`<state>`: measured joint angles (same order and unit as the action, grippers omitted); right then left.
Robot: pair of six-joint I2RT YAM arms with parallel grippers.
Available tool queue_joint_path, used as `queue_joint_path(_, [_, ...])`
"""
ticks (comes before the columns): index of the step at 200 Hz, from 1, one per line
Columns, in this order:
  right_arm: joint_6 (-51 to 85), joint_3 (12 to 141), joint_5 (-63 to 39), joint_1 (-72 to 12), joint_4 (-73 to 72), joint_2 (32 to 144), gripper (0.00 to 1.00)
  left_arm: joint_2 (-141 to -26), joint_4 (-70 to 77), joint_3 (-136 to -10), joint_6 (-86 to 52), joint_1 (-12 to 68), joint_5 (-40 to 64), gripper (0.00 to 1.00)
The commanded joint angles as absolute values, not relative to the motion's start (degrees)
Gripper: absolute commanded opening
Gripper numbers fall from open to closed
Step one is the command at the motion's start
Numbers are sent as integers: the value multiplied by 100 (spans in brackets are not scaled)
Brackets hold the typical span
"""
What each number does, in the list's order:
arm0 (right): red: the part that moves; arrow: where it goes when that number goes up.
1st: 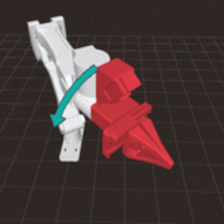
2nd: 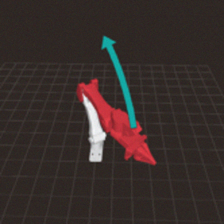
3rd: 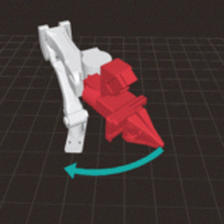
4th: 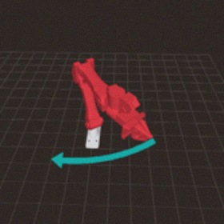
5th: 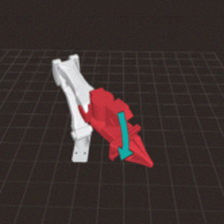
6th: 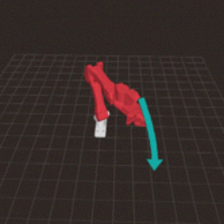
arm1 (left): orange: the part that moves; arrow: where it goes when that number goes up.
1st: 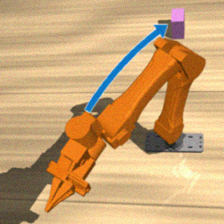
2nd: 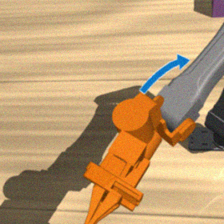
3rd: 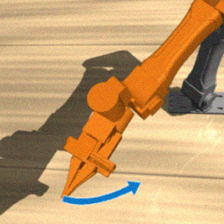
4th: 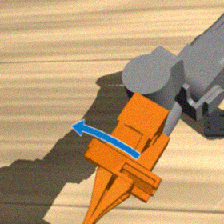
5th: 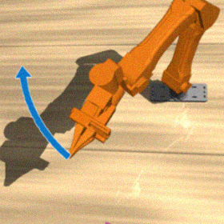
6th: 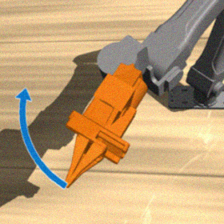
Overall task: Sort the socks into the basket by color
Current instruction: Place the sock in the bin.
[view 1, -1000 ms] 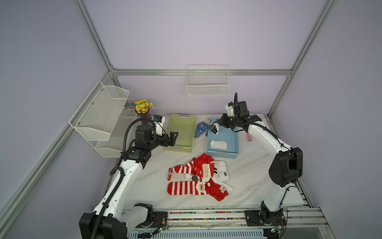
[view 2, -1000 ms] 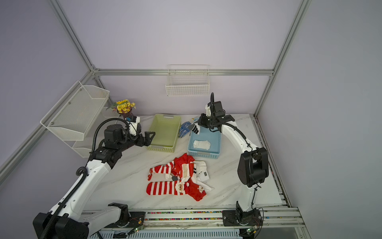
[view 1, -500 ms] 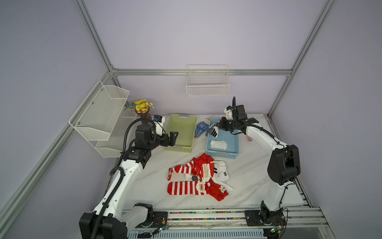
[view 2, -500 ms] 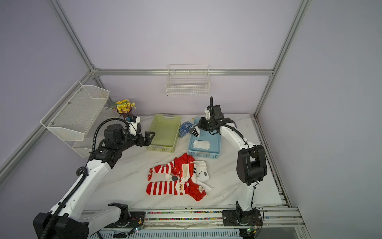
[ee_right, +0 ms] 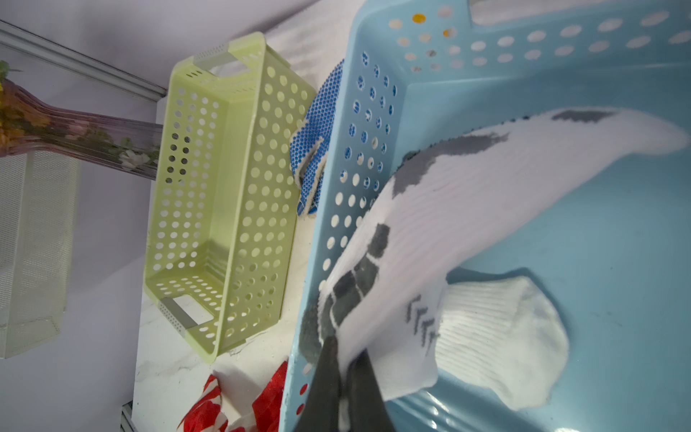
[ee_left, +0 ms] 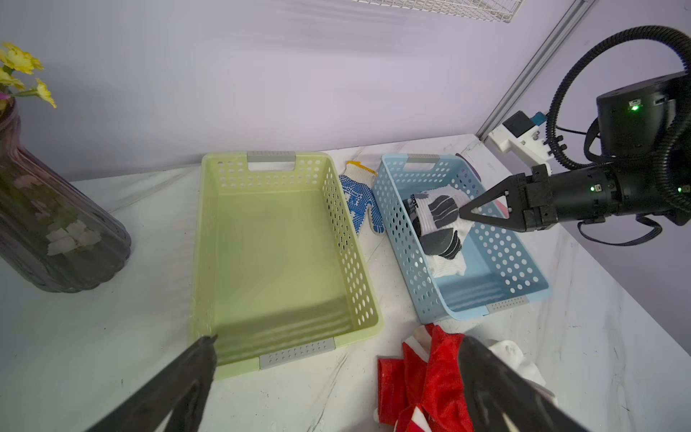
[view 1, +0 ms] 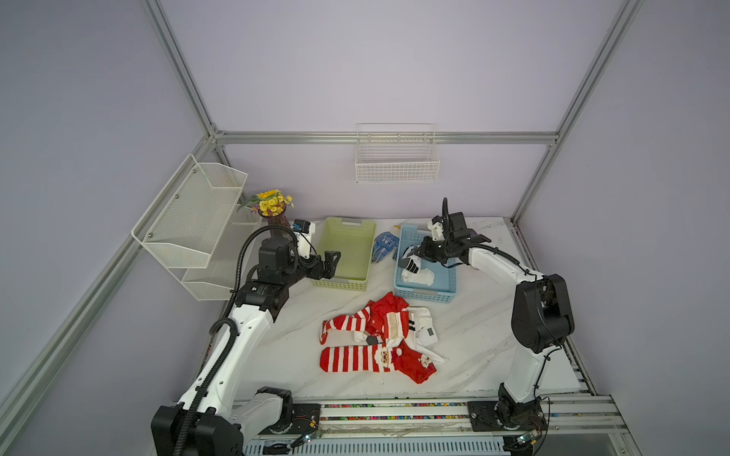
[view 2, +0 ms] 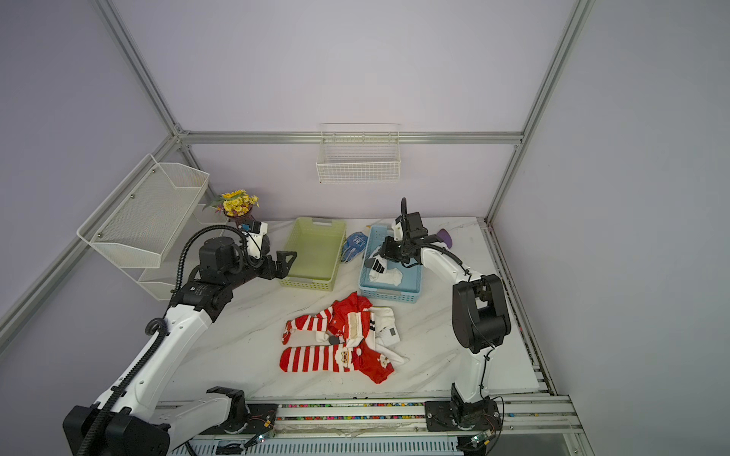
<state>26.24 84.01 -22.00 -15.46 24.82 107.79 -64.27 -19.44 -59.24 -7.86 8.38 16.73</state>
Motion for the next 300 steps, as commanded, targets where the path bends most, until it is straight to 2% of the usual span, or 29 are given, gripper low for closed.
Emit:
queue_joint_path(1, [2502,8212,-2221,-1497,2334,10552,4,-6352,-1923,-5860,-695,860,1741,100])
queue_joint_path(189, [2401,7949,-1329,-1235,3186,10564,10,-6390,-1925,-5861,-701,863,1757,100])
queue_joint_path(234, [2398,7947,-1097,-1215,3352,10625,17,-6390,-1916,-5860,-694,861,1759,100])
queue_joint_path(300, [2373,8023,-802,-1204,3529,10670,32,-6372,-1925,-5862,-692,862,1760,100])
